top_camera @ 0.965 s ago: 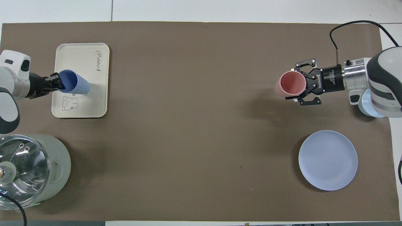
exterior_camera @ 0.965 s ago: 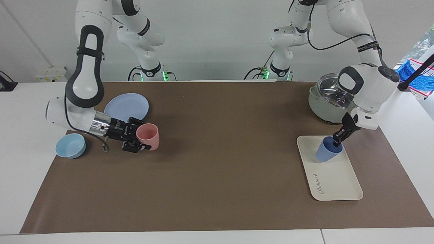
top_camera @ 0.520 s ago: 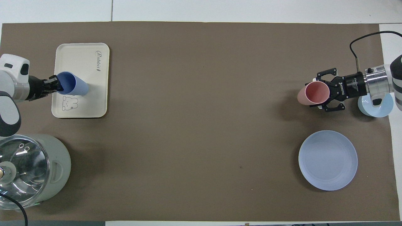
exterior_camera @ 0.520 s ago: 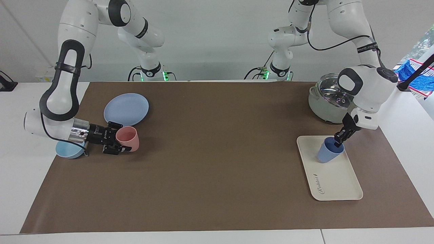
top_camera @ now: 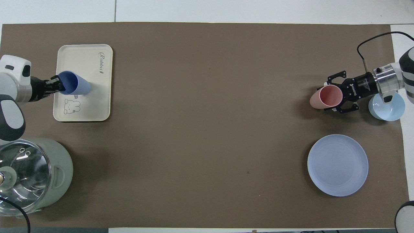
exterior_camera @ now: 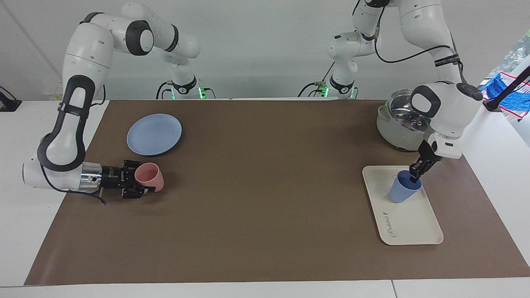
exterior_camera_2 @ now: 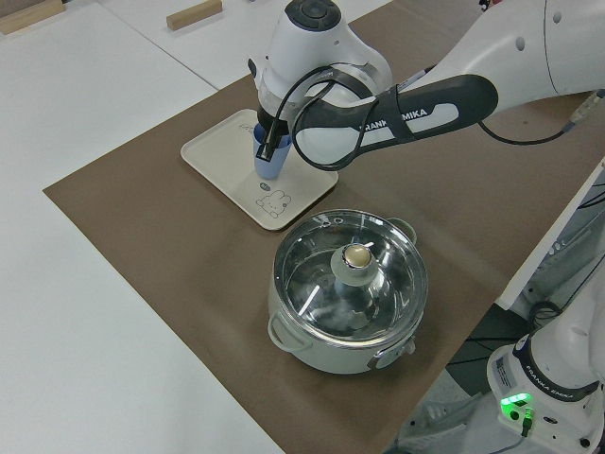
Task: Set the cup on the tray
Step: 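Lower the blue cup onto the tray while the right gripper lowers the pink cup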
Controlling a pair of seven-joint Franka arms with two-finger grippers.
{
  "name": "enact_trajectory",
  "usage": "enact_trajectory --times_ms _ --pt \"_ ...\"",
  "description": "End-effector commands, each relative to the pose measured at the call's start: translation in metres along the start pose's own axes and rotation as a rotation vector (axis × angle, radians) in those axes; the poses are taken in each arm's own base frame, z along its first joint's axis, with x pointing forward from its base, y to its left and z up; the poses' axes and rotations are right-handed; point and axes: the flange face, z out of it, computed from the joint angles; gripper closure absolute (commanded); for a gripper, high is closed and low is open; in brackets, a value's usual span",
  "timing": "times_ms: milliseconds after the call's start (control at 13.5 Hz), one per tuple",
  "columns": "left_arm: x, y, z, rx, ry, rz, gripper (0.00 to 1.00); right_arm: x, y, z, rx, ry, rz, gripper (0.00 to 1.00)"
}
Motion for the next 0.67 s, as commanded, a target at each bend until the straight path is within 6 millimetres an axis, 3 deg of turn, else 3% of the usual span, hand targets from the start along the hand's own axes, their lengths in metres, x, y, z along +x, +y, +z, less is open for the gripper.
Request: enact_trajectory --times_ms 0,74,148,223,297,371,445,594 --pt "-0.004 0.0 0.005 0.007 0.014 0.011 0.87 0.006 0.001 -0.004 -0.034 -0.001 -0.021 1.0" --pt "-0.004 0.001 0.004 0.007 0.011 0.018 0.4 0.008 0.003 -0.002 -0.039 0.0 -0.018 1.0" --pt "-0.003 0.002 0.003 0.006 0.01 0.017 0.0 0.01 0.004 -0.001 -0.038 0.001 -0.015 1.0" --pt "-0.001 0.003 -0.001 0.004 0.015 0.017 0.0 0.012 0.005 0.0 -0.036 0.002 -0.011 1.0" --pt "0.001 0.006 -0.011 0.002 0.01 0.021 0.0 0.013 0.005 0.001 -0.037 0.001 -0.009 0.83" --pt "0.005 0.01 -0.027 0.004 -0.017 0.026 0.0 0.012 0.005 0.0 -0.036 0.002 -0.011 0.49" --pt "0.01 0.017 -0.047 0.009 -0.059 0.048 0.0 0.012 0.005 0.0 -0.035 0.001 -0.011 0.0" --pt "0.015 0.028 -0.073 0.064 -0.105 0.221 0.0 0.014 0.006 -0.004 -0.03 0.007 -0.006 0.0"
